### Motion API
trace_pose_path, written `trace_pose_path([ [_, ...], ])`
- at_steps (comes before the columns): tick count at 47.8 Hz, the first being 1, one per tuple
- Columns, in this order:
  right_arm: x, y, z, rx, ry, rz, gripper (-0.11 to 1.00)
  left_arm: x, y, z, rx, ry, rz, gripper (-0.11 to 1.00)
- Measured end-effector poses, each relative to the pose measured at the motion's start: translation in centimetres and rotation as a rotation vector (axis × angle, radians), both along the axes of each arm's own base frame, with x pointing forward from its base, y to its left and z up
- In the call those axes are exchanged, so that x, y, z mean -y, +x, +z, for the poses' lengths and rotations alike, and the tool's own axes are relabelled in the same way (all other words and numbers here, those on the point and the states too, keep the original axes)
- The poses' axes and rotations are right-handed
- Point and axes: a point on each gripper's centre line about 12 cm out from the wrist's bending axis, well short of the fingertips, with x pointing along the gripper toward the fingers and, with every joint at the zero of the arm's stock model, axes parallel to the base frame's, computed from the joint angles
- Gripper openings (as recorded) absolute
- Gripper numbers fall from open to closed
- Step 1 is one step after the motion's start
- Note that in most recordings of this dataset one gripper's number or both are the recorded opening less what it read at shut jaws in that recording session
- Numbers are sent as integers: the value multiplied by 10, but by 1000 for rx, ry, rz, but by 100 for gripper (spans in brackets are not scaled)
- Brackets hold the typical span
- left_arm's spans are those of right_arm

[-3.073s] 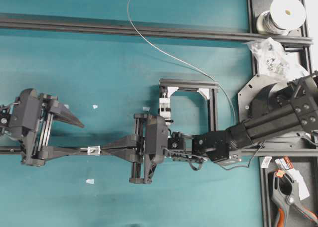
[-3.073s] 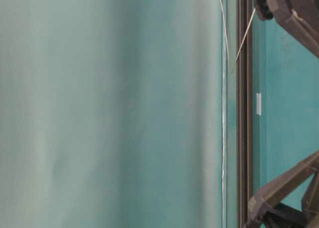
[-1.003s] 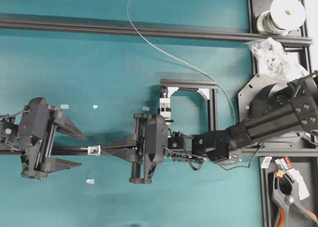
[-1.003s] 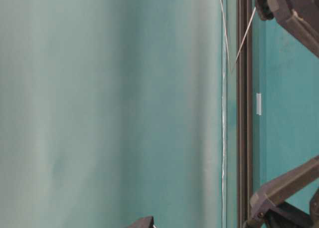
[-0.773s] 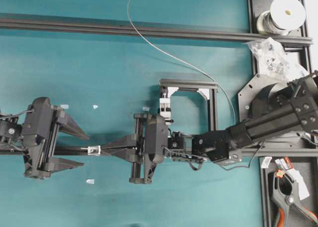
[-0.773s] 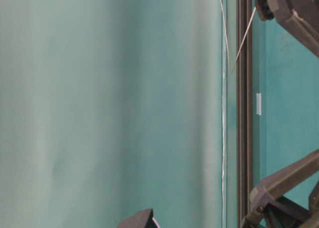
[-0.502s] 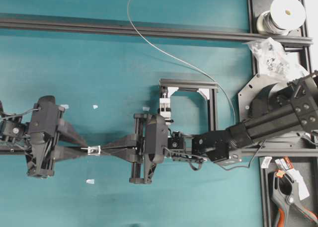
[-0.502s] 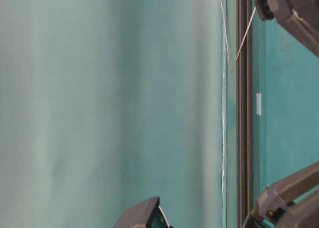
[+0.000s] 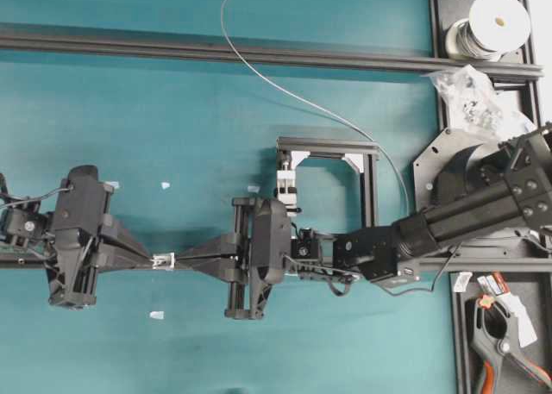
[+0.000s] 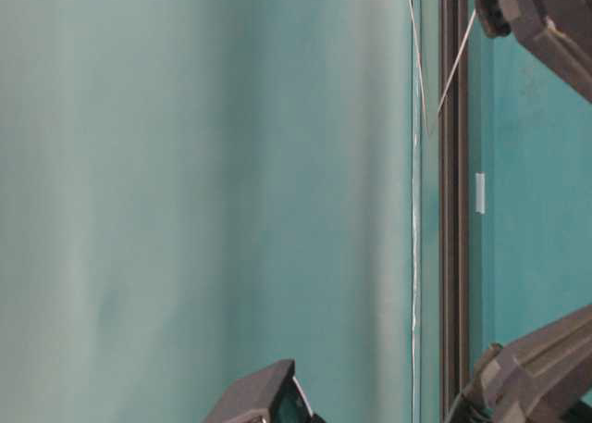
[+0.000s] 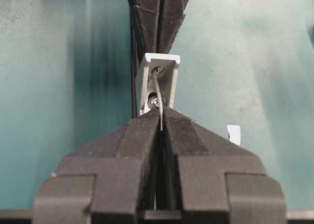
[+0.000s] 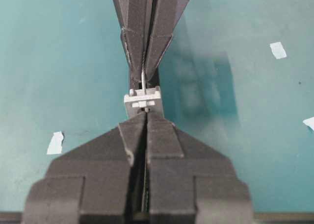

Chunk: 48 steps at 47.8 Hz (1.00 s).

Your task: Insert the wire through the hole in the metal fitting.

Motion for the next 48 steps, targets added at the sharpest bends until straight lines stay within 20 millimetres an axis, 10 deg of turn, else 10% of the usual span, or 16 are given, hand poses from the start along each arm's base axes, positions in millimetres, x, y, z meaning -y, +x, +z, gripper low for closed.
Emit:
trace_pose_path([
  [14, -2, 1, -1, -19, 12, 6, 3, -1, 1, 1, 1, -1, 3, -10],
  [31, -2, 6, 1, -23, 20, 3, 87, -1, -1, 0, -13, 0, 3, -10],
  [48, -4, 0, 7, -16, 21, 15, 89, -6, -24, 11, -62, 9, 1, -10],
])
